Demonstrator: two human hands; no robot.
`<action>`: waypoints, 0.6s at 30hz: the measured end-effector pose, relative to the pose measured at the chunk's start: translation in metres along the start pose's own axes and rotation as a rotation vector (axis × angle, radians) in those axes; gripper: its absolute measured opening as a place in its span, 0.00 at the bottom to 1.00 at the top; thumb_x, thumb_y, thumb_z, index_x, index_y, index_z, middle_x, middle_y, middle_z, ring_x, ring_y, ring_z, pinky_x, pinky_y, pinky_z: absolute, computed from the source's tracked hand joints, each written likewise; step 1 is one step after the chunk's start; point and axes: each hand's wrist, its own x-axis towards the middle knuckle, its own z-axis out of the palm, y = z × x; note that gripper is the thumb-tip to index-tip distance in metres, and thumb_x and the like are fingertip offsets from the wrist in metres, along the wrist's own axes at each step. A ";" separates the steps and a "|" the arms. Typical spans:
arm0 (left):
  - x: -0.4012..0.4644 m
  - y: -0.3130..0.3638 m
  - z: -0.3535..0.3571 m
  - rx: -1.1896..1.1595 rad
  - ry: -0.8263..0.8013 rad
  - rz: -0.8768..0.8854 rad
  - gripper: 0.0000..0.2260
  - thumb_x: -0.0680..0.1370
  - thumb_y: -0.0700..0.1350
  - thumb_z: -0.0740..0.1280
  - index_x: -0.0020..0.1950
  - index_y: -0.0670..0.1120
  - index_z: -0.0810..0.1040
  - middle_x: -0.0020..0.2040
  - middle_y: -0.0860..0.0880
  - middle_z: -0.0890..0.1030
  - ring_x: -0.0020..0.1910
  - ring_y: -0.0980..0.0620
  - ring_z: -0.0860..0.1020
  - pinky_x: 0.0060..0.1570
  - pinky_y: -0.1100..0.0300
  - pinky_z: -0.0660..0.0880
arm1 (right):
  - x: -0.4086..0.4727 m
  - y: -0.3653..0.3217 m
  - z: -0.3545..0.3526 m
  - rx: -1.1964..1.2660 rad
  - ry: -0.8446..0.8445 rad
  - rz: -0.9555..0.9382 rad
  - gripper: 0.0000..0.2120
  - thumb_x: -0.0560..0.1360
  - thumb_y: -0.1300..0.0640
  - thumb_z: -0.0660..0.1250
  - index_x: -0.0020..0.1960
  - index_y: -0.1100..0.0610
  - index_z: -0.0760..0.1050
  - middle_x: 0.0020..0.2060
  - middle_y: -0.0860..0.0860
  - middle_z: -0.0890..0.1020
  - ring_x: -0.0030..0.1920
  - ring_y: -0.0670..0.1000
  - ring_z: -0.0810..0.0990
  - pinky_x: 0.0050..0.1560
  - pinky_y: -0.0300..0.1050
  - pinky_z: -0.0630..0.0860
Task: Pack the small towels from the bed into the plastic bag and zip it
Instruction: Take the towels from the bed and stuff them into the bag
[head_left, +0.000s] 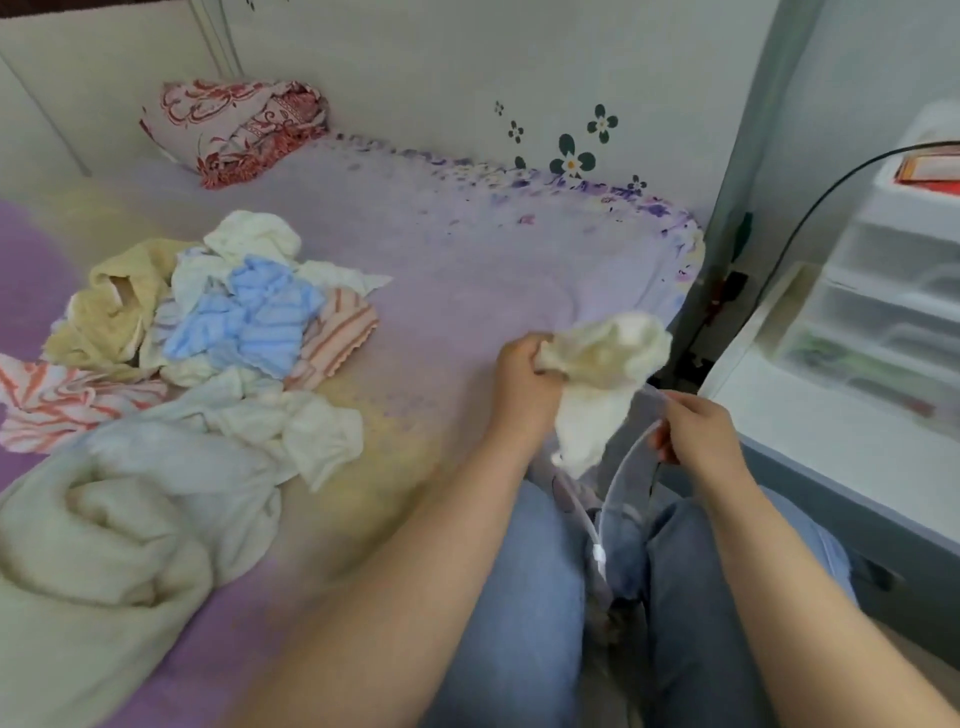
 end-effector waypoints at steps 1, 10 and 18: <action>-0.006 -0.017 0.017 0.192 -0.126 -0.019 0.14 0.69 0.34 0.62 0.51 0.42 0.82 0.51 0.42 0.81 0.46 0.51 0.78 0.49 0.59 0.74 | 0.001 0.005 -0.005 0.076 0.040 0.019 0.10 0.79 0.60 0.57 0.45 0.55 0.77 0.28 0.56 0.75 0.29 0.52 0.70 0.31 0.44 0.69; -0.010 -0.041 0.022 0.858 -0.534 0.286 0.23 0.77 0.45 0.62 0.72 0.54 0.67 0.71 0.51 0.69 0.67 0.47 0.71 0.63 0.52 0.71 | 0.010 0.020 -0.025 0.175 0.122 0.057 0.14 0.79 0.63 0.54 0.55 0.57 0.77 0.20 0.50 0.76 0.23 0.49 0.71 0.30 0.44 0.71; -0.005 -0.066 -0.014 0.732 -0.158 -0.105 0.17 0.75 0.47 0.60 0.63 0.52 0.75 0.54 0.45 0.82 0.54 0.39 0.78 0.53 0.51 0.76 | 0.004 0.021 -0.009 0.010 0.120 -0.105 0.14 0.78 0.59 0.56 0.54 0.55 0.80 0.26 0.53 0.76 0.28 0.49 0.73 0.32 0.43 0.72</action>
